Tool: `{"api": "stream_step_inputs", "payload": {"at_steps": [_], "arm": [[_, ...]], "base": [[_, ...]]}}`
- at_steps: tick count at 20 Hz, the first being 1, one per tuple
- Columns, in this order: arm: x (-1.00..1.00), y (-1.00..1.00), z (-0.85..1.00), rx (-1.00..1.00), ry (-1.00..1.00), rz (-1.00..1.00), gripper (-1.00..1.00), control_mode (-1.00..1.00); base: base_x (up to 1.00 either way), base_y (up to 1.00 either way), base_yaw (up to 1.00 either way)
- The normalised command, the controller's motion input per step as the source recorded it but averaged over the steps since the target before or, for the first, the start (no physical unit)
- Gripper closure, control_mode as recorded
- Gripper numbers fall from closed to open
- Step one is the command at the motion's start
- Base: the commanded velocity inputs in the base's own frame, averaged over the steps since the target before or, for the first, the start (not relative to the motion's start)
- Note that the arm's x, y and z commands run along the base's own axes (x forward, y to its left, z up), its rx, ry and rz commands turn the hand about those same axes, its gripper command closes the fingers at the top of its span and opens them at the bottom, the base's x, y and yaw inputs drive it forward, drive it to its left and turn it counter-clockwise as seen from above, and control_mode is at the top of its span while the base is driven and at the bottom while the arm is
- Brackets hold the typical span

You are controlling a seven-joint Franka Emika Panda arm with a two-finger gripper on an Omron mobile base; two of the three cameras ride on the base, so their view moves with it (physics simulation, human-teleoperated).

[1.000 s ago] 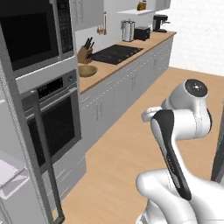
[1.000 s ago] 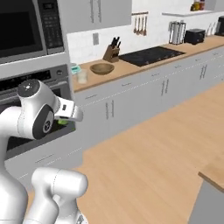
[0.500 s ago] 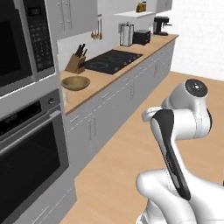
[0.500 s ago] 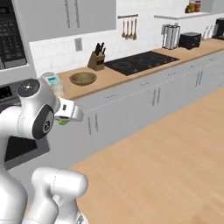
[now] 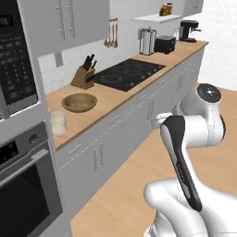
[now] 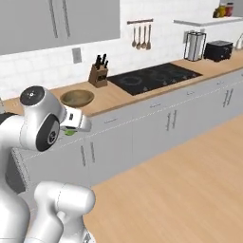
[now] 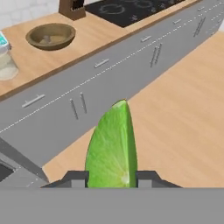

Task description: Grab a lemon wedge from the fridge and one ice cube from the ice bowl, and put them in the glass of lemonade.

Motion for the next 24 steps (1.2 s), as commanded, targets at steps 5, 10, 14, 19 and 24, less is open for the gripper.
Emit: {"api": "stream_step_inputs", "payload": {"at_steps": [5,10,14,19,24], "arm": [[0.00,0.00,0.00,0.00,0.00,0.00,1.00,1.00],[0.00,0.00,0.00,0.00,0.00,0.00,1.00,1.00],[0.00,0.00,0.00,0.00,0.00,0.00,1.00,1.00],[0.00,0.00,0.00,0.00,0.00,0.00,1.00,1.00],[0.00,0.00,0.00,0.00,0.00,0.00,1.00,1.00]], "base": [[0.98,-0.30,0.55],[0.79,-0.10,0.75],[0.33,-0.15,0.85],[0.00,-0.63,0.60],[0.22,-0.80,0.08]]}}
